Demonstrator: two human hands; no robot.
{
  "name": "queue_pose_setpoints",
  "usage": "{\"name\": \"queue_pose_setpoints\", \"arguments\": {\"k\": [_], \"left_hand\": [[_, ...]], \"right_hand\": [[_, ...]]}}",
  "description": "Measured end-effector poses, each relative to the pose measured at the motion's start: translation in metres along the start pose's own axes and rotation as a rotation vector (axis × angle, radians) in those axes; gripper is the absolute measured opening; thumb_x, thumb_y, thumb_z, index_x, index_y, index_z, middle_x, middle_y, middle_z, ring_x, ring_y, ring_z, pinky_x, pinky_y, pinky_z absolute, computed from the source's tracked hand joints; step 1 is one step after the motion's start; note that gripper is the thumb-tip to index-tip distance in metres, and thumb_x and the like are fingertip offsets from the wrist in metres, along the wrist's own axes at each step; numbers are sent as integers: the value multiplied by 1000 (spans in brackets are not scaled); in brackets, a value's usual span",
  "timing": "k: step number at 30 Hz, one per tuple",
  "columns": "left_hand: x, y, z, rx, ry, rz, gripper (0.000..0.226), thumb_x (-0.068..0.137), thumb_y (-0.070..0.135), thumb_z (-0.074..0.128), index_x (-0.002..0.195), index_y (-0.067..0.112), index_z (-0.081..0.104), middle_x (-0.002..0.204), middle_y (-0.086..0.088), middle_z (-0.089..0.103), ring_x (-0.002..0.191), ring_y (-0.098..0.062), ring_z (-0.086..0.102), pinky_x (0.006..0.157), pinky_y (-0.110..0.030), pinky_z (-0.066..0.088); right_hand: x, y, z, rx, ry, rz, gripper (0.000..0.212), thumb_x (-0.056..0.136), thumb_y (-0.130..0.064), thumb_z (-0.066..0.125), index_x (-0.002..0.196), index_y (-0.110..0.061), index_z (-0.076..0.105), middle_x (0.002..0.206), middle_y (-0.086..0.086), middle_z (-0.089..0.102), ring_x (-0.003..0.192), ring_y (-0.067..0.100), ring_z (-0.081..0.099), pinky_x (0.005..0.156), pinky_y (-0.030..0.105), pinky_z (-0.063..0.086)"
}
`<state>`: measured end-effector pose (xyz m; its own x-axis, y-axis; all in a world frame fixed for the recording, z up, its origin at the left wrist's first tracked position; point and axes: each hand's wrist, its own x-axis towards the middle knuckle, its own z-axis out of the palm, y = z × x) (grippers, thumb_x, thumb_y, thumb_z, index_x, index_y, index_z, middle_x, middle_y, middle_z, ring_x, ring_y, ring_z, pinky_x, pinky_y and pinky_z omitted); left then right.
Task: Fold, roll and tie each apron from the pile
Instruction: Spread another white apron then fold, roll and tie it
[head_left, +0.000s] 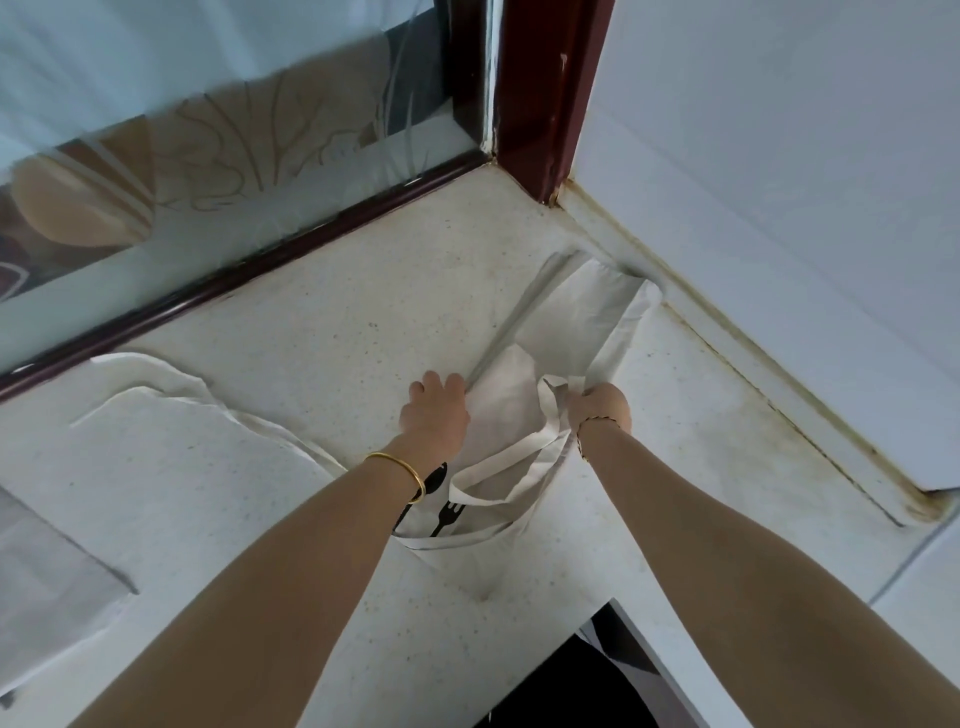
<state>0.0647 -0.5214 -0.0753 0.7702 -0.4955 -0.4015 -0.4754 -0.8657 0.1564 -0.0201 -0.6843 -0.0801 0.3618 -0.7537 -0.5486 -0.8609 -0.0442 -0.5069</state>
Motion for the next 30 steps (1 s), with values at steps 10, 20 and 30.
{"name": "queue_pose_setpoints", "arguments": {"k": [10, 20, 30], "left_hand": [[10, -2, -3, -193, 11, -89, 30, 98, 34, 41, 110, 8, 50, 114, -14, 52, 108, -30, 46, 80, -39, 41], [6, -4, -3, -294, 37, -189, 27, 95, 19, 52, 113, 1, 45, 117, -19, 48, 99, -34, 56, 73, -36, 47], [21, -30, -21, -124, -83, -53, 21, 92, 8, 53, 112, 4, 49, 107, -15, 59, 94, -29, 58, 72, -31, 42]], "right_hand": [[-2, 2, -3, -215, -5, -151, 31, 93, -37, 49, 67, -21, 41, 79, 2, 51, 77, 24, 50, 51, 25, 33], [-7, -3, 2, 104, 78, -71, 43, 90, -33, 61, 111, -7, 33, 102, 9, 46, 81, 30, 52, 68, 38, 47], [-32, 6, 21, 458, -46, 53, 45, 83, -31, 68, 97, -14, 29, 88, 11, 54, 59, 20, 47, 53, 30, 44]]}}
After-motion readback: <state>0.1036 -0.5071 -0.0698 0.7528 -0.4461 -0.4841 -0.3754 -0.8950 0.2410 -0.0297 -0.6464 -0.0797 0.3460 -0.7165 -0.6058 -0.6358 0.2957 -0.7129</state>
